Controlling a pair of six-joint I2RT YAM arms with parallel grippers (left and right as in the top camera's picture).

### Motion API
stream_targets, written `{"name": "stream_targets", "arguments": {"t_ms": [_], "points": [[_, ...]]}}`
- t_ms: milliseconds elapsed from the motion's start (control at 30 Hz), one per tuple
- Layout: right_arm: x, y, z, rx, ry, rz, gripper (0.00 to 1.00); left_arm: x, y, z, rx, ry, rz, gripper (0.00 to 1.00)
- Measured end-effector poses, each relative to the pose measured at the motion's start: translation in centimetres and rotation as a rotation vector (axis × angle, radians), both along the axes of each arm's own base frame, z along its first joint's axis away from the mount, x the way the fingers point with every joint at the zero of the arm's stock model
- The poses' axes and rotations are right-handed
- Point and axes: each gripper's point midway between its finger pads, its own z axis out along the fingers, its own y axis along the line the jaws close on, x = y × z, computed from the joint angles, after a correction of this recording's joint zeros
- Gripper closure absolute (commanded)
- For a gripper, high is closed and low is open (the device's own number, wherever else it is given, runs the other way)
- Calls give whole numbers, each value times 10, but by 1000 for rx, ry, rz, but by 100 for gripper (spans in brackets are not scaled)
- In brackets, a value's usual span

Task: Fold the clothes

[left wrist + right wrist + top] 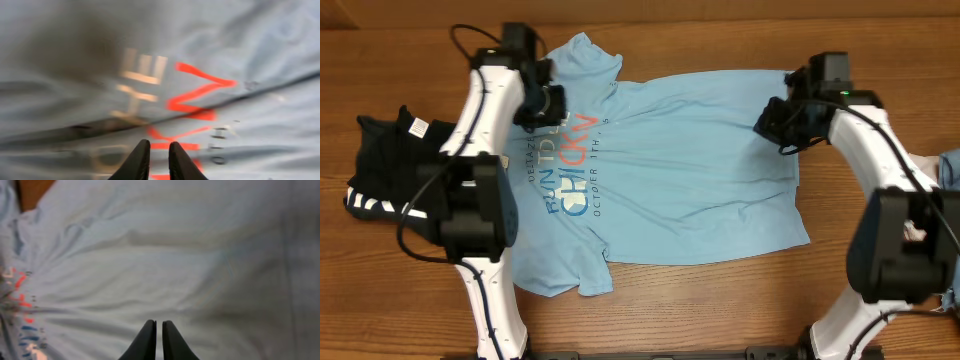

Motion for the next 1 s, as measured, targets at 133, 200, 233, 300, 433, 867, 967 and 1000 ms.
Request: {"name": "stream_targets", "arguments": {"t_ms": [133, 200, 233, 300, 433, 867, 967, 1000], "points": [[22, 4, -57, 3, 9, 1, 95, -16, -31, 0, 6, 48, -66, 80], [35, 5, -65, 21, -32, -7, 96, -25, -27, 5, 14, 87, -58, 79], [46, 4, -66, 19, -70, -25, 96, -26, -25, 11, 18, 96, -56, 79], [60, 0, -67, 14, -110, -68, 95, -26, -22, 21, 21, 100, -50, 78], [87, -31, -67, 6, -189, -190, 94, -19, -23, 43, 18, 68, -50, 72], [60, -91, -8, 192, -152, -156, 27, -25, -41, 50, 116, 61, -109, 91], [38, -100, 55, 189, -204, -150, 16, -50, -37, 64, 145, 148, -103, 91], [25, -101, 91, 176, -244, -148, 15, -56, -32, 74, 152, 153, -80, 90]]}}
